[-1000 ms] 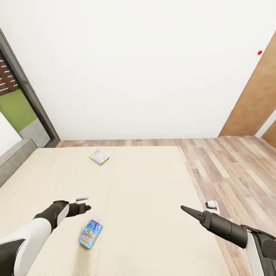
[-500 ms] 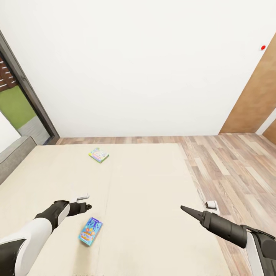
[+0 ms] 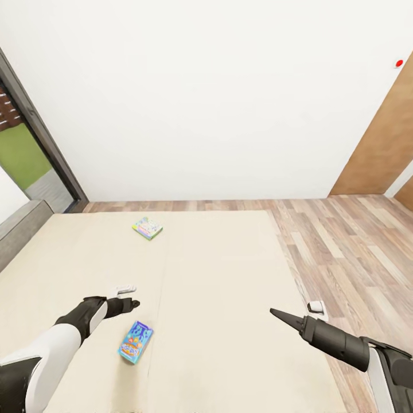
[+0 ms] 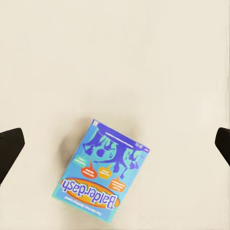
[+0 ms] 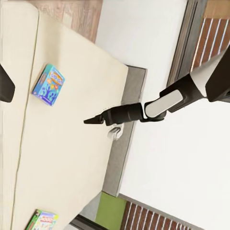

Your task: Put all the toys in the child's room - the three board games (two on the bed and one on the table), the two jigsaw puzzles on the table, and the tennis ball on the table - inside the toy box on the table in the child's room.

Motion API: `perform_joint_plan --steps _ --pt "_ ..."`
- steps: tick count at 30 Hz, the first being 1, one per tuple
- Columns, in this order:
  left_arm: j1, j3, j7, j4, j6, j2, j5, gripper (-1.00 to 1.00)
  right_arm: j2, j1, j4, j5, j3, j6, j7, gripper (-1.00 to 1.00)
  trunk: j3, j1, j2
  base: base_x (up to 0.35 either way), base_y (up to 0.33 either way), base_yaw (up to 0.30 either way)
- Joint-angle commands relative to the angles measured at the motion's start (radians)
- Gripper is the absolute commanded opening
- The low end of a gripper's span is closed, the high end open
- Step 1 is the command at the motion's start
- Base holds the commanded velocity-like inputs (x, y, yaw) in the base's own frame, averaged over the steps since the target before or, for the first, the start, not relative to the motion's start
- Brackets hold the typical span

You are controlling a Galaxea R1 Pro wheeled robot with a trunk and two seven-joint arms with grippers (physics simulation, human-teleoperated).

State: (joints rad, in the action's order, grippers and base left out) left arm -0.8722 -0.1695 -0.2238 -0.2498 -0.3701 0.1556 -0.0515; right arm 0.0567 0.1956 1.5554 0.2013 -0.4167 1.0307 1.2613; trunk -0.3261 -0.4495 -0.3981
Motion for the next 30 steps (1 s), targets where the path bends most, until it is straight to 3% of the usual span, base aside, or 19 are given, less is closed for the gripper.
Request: perform_joint_plan --steps 1,13,30 --pt "0.0 -0.007 -0.005 -0.007 -0.004 -0.002 -0.006 1.0 0.0 0.001 0.0 -0.002 -0.001 0.005 0.003 1.0 -0.003 0.0 -0.002 0.0 0.0 0.0" --pt "-0.002 -0.007 0.0 -0.055 0.004 -0.033 -0.008 1.0 0.0 0.001 0.0 -0.015 -0.002 0.005 -0.002 1.0 -0.023 0.0 -0.002 0.0 0.0 0.0" --pt "-0.001 -0.001 -0.002 -0.057 0.03 -0.034 -0.008 1.0 0.0 0.001 0.0 -0.017 -0.002 0.005 -0.003 1.0 -0.051 0.0 -0.002 0.0 0.0 0.0"
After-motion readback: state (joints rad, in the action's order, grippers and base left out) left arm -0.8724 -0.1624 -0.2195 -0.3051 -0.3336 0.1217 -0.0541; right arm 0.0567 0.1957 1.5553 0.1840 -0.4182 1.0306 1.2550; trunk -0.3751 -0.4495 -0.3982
